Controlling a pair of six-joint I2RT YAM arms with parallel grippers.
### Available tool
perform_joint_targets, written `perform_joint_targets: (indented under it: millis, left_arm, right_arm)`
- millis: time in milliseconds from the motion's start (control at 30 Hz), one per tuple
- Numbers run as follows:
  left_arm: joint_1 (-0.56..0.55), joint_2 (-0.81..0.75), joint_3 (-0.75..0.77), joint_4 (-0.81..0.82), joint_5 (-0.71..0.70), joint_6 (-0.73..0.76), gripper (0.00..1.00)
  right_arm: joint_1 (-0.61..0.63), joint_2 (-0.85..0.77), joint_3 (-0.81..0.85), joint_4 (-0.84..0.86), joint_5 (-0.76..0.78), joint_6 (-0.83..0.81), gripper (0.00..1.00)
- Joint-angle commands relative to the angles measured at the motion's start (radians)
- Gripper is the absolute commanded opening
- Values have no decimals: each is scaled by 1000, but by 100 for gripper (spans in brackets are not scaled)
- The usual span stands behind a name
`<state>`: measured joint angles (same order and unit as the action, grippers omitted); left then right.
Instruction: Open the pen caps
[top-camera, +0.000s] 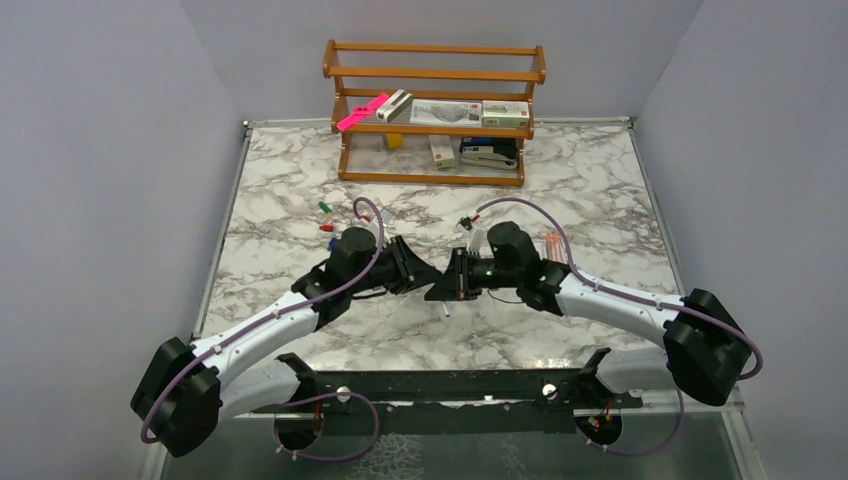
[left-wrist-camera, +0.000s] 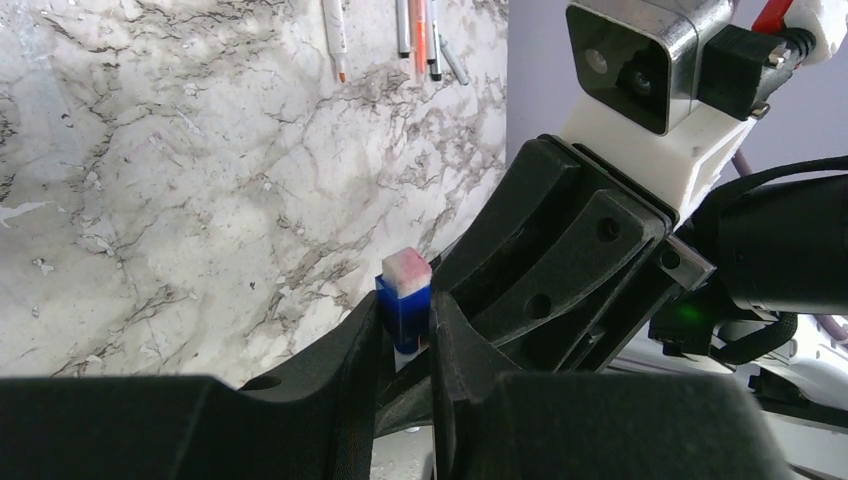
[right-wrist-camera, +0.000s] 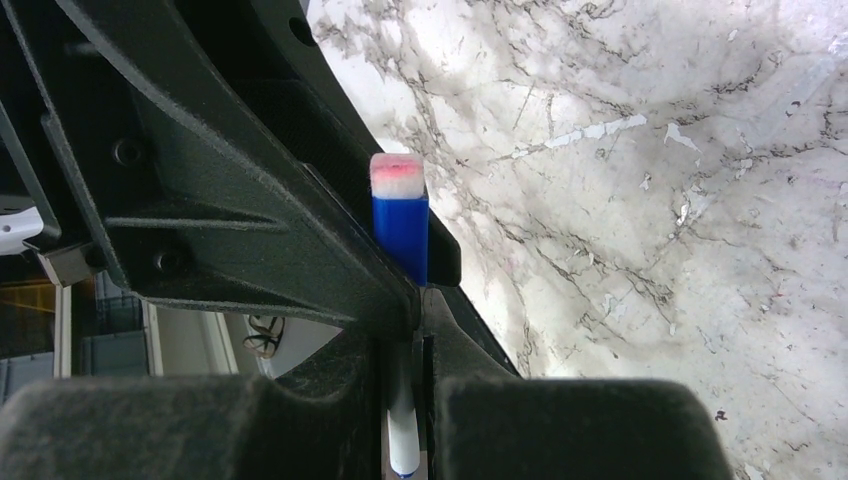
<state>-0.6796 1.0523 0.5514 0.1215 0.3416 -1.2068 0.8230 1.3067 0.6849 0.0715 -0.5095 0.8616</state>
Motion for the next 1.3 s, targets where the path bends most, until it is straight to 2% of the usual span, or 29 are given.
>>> perform_joint_targets:
  millis: [0, 233, 467, 833, 1033, 1133, 1267]
  left_arm:
    - [18, -27, 82, 106, -202, 6, 3]
    - [37, -79, 83, 79, -305, 17, 3]
    - [89, -105, 96, 62, -332, 27, 3]
    - [274, -100, 151, -30, -190, 77, 3]
    - [314, -85, 175, -66, -115, 127, 3]
    - [317, -50, 201, -120, -50, 180, 4]
    - [318, -40, 196, -162, 15, 210, 5]
  right_arm:
    - [52, -31, -64, -63, -44, 16, 1]
    - [57, -72, -99, -79, -39, 18, 1]
    - [59, -106, -121, -102, -38, 18, 1]
    - [59, -167, -121, -231, -16, -19, 1]
    - [58, -184, -110, -307, 41, -45, 1]
    - [59, -177, -72, -371, 100, -80, 1]
    - [56, -149, 34, -526, 272, -190, 1]
